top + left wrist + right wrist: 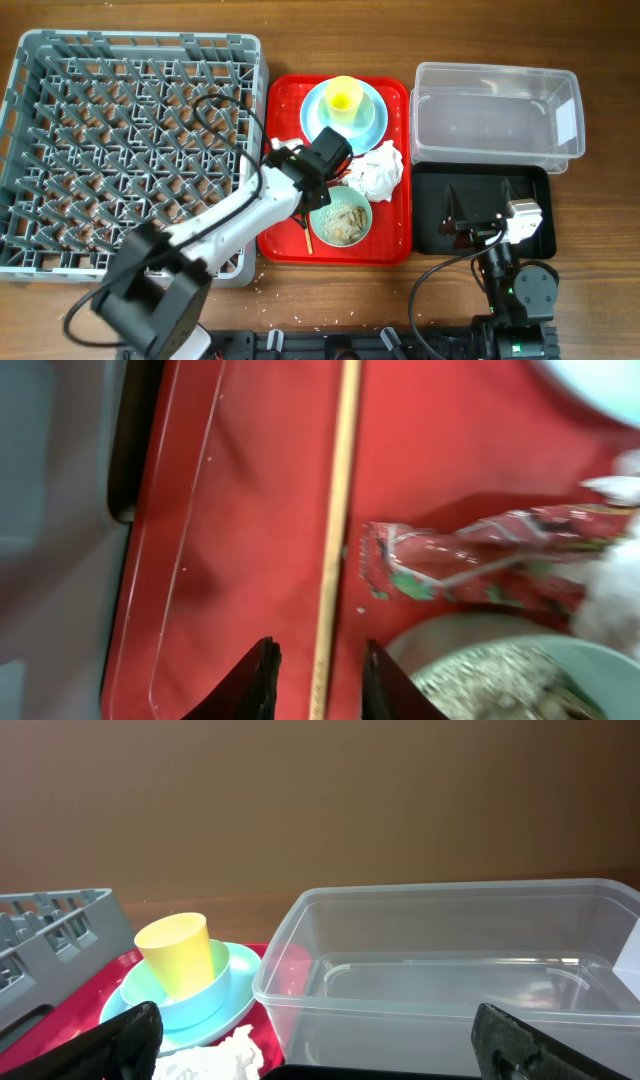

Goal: Sort waste into correct bins and load items into the dishwasher rack
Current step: 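Grasp the wooden stick with the left gripper and lift it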

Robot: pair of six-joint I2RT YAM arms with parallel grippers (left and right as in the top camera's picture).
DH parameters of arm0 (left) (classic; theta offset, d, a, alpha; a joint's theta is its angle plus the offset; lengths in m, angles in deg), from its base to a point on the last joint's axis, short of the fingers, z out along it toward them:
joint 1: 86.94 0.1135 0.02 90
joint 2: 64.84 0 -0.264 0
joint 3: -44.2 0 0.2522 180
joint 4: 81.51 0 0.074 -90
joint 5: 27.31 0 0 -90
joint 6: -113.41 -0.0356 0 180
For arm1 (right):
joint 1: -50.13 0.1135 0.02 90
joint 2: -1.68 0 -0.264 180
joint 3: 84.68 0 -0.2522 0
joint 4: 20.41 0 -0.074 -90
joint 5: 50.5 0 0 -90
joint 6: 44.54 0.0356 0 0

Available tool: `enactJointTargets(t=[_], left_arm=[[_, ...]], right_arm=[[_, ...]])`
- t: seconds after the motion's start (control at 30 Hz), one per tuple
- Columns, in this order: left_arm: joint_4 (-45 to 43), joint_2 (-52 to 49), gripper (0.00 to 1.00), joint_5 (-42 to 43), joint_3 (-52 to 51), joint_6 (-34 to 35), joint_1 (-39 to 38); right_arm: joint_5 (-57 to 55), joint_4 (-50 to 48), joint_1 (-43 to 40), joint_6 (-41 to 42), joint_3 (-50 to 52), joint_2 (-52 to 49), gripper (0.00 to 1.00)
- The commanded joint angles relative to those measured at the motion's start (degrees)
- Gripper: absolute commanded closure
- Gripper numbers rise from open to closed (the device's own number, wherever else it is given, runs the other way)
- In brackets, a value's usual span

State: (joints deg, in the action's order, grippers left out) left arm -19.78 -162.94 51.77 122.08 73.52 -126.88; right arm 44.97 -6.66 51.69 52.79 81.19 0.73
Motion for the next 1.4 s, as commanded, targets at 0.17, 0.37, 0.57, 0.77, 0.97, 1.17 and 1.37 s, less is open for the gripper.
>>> enactJointTargets(t=[0.17,0.37,0.57,0.77,0.97,1.17,1.37], left_arm=[[-2.49,-5.09,0.76,1.88,-0.39,1.6,-0.2],[-3.5,-5.16,0.75,1.88,-0.39,1.64,-0.46],[-4.09,-7.08,0.75,1.86,-0.44,1.84,-0.46],[-4.63,-7.74,0.8,1.22,-0.63,1.81,-0.46],[-12.31,-7.76,0.96,0.31,-6.82,1.75,-0.44],[-10.4,0.72,0.96,-5.68,-3.1,-11.74,-0.28],[-2.97,20.98,0.96,-16.9,-1.86,-26.25,3.26]], right_arm=[[-0.61,-0.26,-0.15,0.52,0.07,0.04,0.0],[-0.61,-0.26,-0.15,0.52,0.07,0.04,0.0],[-0.61,-0.26,-0.15,0.52,0.07,0.04,0.0],[-0.61,-0.26,-0.15,0.55,0.07,0.04,0.0],[-0.61,-0.26,-0.15,0.52,0.07,0.04,0.0],[-0.61,-0.26,-0.15,0.52,0.07,0.04,0.0],[-0.61,-0.26,-0.15,0.52,0.07,0.04,0.0]])
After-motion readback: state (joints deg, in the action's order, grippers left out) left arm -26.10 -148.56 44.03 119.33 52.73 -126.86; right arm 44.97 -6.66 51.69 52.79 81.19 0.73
